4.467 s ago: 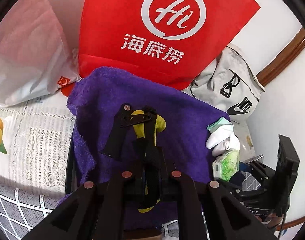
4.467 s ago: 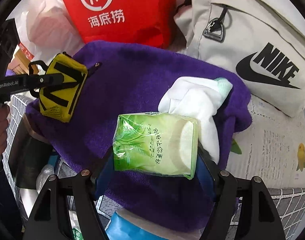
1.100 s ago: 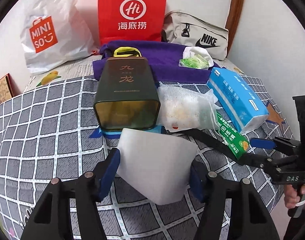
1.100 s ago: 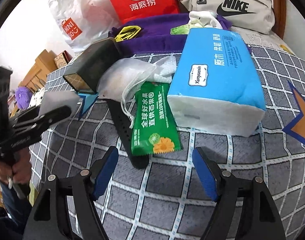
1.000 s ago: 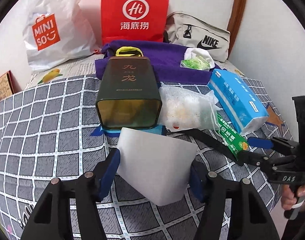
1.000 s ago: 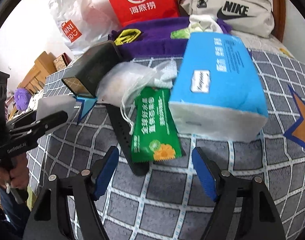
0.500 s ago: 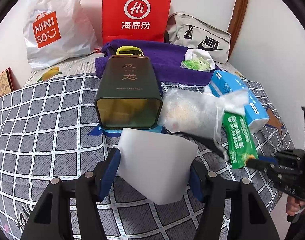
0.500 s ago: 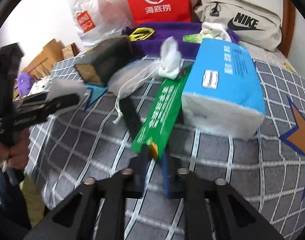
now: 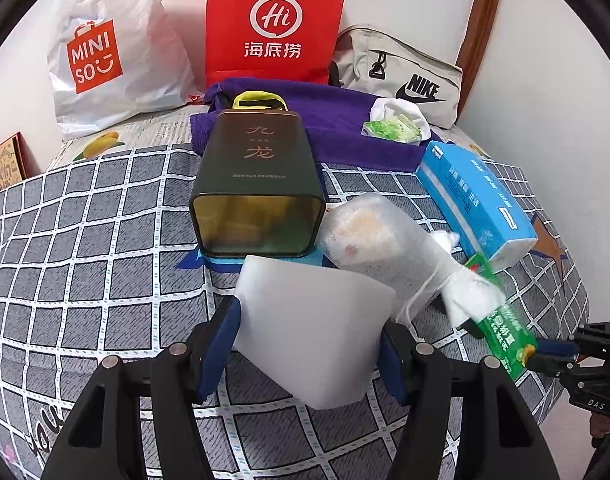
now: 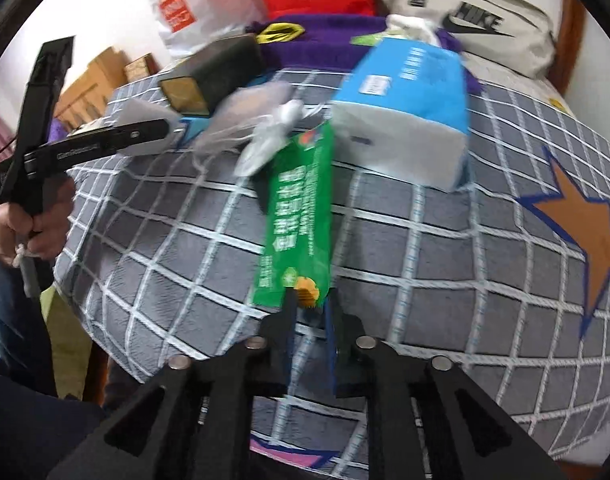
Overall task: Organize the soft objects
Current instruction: 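Grasp the white sponge block with the left gripper while the right gripper grasps the green snack packet, then lift the green snack packet with the right gripper while the left gripper lifts the white sponge, then open the right gripper over the purple towel while the left gripper drops the sponge there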
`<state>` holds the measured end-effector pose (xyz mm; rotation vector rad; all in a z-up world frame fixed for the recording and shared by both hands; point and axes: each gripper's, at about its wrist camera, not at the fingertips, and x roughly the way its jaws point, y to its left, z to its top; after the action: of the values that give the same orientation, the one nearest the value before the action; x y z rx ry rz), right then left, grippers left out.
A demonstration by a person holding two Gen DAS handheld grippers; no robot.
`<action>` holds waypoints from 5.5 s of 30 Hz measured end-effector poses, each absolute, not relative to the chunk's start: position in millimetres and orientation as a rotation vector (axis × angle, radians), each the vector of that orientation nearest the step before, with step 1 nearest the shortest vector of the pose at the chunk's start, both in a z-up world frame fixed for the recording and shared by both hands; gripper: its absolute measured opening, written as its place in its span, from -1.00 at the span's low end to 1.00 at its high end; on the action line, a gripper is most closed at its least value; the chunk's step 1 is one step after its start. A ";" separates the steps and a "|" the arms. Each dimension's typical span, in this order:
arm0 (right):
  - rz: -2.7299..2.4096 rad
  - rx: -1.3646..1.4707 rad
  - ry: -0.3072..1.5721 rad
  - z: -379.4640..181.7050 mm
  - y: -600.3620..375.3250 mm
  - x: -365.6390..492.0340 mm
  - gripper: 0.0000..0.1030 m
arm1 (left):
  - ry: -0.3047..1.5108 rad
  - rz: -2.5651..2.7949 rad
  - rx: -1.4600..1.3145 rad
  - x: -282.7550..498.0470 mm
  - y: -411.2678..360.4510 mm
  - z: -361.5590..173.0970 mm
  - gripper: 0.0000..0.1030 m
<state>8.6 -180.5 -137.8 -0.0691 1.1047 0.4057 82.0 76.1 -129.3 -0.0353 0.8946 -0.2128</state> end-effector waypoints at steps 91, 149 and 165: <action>0.349 -0.013 0.832 -26.6 -163.7 272.1 -0.40 | 0.860 -0.215 -0.073 266.0 53.3 -19.2 -0.01; 0.345 -0.102 1.067 -108.6 -146.4 381.5 -0.20 | 1.043 -0.220 -0.119 389.6 47.3 -93.0 0.08; 0.342 -0.089 1.045 -99.4 -155.0 374.5 -0.19 | 1.041 -0.312 -0.247 392.1 36.4 -100.2 0.00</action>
<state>374.5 -155.0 -99.4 -0.0889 1.0449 0.3420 392.1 36.4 -100.2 -0.2471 1.0407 -0.3117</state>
